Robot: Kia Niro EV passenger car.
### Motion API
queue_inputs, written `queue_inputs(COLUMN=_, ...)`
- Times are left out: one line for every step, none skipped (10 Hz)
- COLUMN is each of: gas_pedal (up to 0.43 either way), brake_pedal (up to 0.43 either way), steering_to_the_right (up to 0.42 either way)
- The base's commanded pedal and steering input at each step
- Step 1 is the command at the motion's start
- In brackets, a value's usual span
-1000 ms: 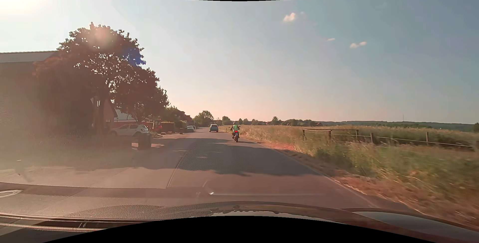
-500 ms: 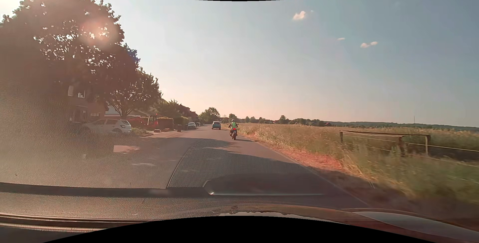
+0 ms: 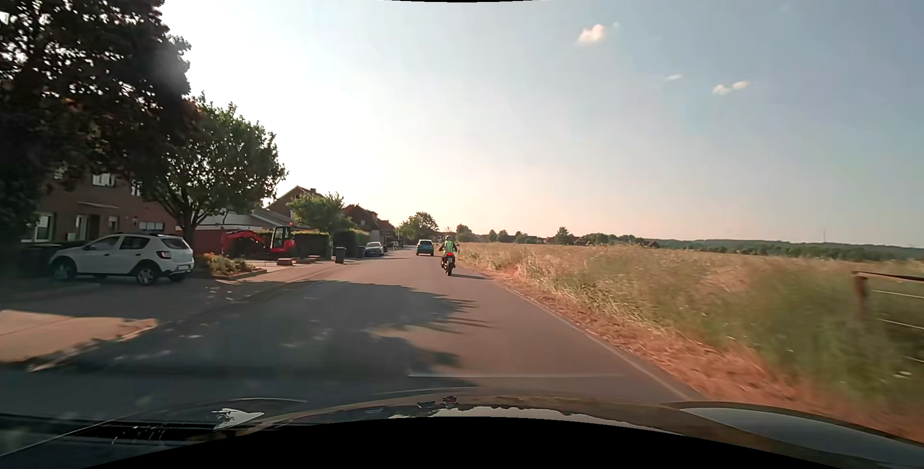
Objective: Follow the waypoints while adhering to traffic rules and regulations
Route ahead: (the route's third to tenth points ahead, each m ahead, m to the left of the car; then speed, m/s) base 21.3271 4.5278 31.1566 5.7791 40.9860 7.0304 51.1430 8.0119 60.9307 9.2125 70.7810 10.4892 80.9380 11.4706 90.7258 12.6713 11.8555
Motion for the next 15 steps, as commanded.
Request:
queue_inputs(gas_pedal=0.197, brake_pedal=0.0, steering_to_the_right=-0.03)
queue_inputs(gas_pedal=0.197, brake_pedal=0.0, steering_to_the_right=-0.03)
queue_inputs(gas_pedal=0.197, brake_pedal=0.0, steering_to_the_right=-0.03)
queue_inputs(gas_pedal=0.197, brake_pedal=0.0, steering_to_the_right=-0.03)
queue_inputs(gas_pedal=0.197, brake_pedal=0.0, steering_to_the_right=-0.03)
queue_inputs(gas_pedal=0.189, brake_pedal=0.0, steering_to_the_right=-0.03)
queue_inputs(gas_pedal=0.177, brake_pedal=0.0, steering_to_the_right=-0.03)
queue_inputs(gas_pedal=0.177, brake_pedal=0.0, steering_to_the_right=-0.03)
queue_inputs(gas_pedal=0.169, brake_pedal=0.0, steering_to_the_right=-0.03)
queue_inputs(gas_pedal=0.169, brake_pedal=0.0, steering_to_the_right=-0.03)
queue_inputs(gas_pedal=0.169, brake_pedal=0.0, steering_to_the_right=-0.028)
queue_inputs(gas_pedal=0.169, brake_pedal=0.0, steering_to_the_right=-0.028)
queue_inputs(gas_pedal=0.169, brake_pedal=0.0, steering_to_the_right=-0.027)
queue_inputs(gas_pedal=0.169, brake_pedal=0.0, steering_to_the_right=-0.027)
queue_inputs(gas_pedal=0.169, brake_pedal=0.0, steering_to_the_right=-0.025)
